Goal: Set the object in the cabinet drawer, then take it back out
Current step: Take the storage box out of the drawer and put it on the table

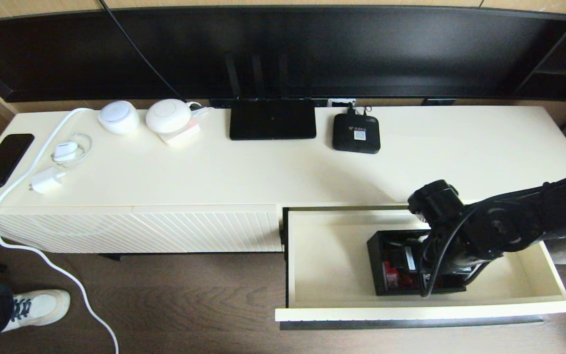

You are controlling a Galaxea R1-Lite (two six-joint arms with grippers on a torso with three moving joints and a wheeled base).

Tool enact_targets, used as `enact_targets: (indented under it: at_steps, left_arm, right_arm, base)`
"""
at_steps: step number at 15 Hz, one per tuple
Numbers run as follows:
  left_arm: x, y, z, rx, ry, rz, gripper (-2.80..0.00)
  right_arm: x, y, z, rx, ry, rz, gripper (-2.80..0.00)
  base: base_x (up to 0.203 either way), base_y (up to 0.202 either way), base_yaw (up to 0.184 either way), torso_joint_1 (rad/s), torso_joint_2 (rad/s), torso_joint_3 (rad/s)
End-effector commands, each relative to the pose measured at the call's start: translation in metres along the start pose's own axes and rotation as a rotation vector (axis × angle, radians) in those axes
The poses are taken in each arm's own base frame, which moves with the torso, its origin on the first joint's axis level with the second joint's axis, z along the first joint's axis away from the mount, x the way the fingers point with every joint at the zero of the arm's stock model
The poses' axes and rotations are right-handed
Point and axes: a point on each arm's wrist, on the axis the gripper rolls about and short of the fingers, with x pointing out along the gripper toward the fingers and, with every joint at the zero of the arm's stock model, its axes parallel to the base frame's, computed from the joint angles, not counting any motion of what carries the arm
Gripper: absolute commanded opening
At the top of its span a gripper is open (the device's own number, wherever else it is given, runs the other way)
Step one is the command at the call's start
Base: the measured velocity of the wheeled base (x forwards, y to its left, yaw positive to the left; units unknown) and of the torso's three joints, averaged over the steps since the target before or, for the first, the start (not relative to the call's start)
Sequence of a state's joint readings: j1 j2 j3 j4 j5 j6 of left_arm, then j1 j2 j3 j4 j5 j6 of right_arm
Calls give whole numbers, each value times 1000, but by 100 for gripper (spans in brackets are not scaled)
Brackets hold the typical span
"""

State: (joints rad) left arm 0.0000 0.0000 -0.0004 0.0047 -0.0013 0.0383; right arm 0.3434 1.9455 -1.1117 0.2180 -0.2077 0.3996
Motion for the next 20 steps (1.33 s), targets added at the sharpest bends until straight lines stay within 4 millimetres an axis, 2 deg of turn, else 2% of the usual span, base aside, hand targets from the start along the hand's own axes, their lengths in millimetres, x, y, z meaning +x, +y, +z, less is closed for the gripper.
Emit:
enact_targets:
  at_steps: [1,13,14,20]
  left_arm:
    - [0,0,0,0,2,0,-280]
    - [0,0,0,0,2,0,-280]
    - [0,0,0,0,2,0,-280]
    - [0,0,0,0,2,0,-280]
  right_arm:
    - [5,0,-2,-2,13,-7,0]
    - [16,-3,-5,-45,-8,-6,0]
    - [16,-3,-4,-42,-16,-3,-280]
    - [14,-3,-5,-44,-14,-2,-280]
  base:
    - [0,0,0,0,0,0]
    - [0,0,0,0,0,0]
    - [0,0,0,0,0,0]
    - [0,0,0,0,0,0]
